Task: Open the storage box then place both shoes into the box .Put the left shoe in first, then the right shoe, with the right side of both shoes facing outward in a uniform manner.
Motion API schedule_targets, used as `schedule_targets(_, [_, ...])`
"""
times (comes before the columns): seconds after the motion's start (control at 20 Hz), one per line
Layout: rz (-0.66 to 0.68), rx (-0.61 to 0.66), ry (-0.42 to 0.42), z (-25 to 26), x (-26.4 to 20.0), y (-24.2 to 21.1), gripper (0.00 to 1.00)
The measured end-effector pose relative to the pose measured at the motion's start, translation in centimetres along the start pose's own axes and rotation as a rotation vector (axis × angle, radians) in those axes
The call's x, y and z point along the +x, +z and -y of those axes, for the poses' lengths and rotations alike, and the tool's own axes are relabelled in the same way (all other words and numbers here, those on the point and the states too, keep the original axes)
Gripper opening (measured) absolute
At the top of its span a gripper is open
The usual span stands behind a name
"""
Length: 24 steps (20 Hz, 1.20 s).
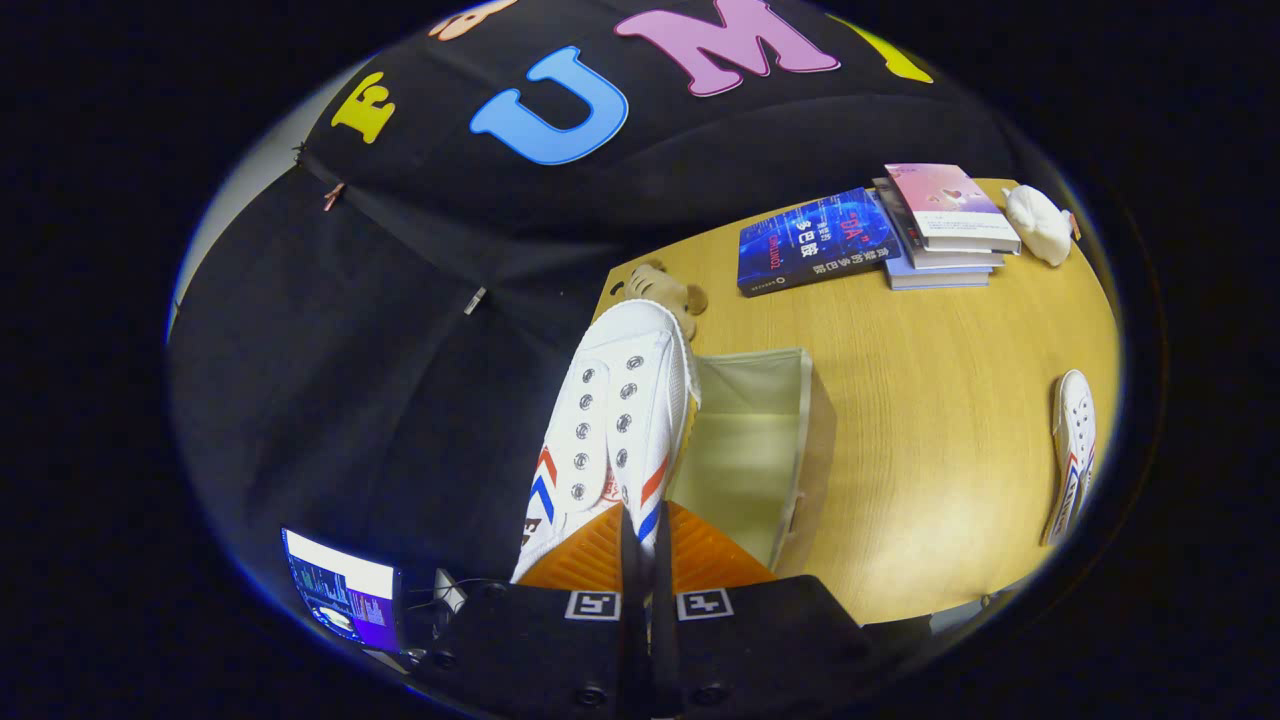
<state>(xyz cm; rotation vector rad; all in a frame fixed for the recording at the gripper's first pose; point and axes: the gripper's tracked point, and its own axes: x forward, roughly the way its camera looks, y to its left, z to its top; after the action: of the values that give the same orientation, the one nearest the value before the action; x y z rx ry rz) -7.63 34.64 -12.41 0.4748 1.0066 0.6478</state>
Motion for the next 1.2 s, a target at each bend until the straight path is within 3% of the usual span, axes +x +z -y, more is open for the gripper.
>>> schedule_targets(0.75, [-0.182, 0.047, -0.272, 5.1, 11.4, -5.6, 0.06])
schedule_targets(1.0, [-0.226, 0.044, -0.303, 5.7, 14.2, -7.2, 0.07])
schedule_targets(1.1, [-0.255, 0.032, -0.297, 5.5, 14.7, -8.0, 0.18])
schedule_targets(1.2, [-0.248, -0.006, -0.262, 4.7, 14.6, -7.9, 0.38])
